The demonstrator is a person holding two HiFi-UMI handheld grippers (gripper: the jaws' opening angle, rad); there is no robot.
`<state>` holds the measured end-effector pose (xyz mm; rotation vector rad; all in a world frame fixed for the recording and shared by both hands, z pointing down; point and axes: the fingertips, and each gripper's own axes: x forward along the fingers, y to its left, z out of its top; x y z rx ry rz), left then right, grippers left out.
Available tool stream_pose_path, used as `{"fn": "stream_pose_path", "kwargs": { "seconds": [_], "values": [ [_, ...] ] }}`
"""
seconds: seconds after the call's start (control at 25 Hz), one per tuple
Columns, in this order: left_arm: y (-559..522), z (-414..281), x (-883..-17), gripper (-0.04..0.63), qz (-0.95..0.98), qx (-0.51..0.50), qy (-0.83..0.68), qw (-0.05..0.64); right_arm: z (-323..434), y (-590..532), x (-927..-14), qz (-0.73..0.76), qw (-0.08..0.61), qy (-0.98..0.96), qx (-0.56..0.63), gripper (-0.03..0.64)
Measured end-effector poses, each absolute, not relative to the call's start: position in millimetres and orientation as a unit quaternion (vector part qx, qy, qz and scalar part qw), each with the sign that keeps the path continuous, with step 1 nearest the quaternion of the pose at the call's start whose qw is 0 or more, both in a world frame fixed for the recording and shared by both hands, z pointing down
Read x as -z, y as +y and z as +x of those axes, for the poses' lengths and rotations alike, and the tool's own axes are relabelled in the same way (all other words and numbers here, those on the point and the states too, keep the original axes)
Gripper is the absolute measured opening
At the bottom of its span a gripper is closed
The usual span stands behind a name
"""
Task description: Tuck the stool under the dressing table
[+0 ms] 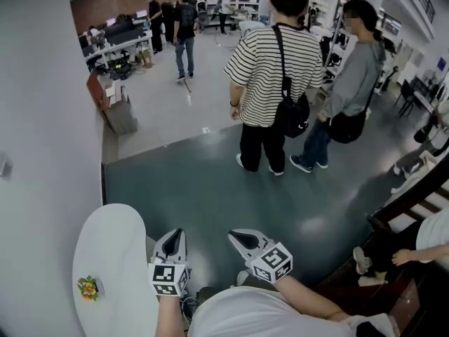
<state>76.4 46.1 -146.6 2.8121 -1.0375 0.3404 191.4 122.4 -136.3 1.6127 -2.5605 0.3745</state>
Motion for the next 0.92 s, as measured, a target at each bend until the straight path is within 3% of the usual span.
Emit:
{"fn": "stream_pose_path", "kwargs": {
  "seconds": [0.92],
  "values": [
    [40,57,130,0.003,0.923,-0.13,-0.353,0.08,187,116,127,0.533,0.036,-0.832,-0.151,0.008]
  ]
}}
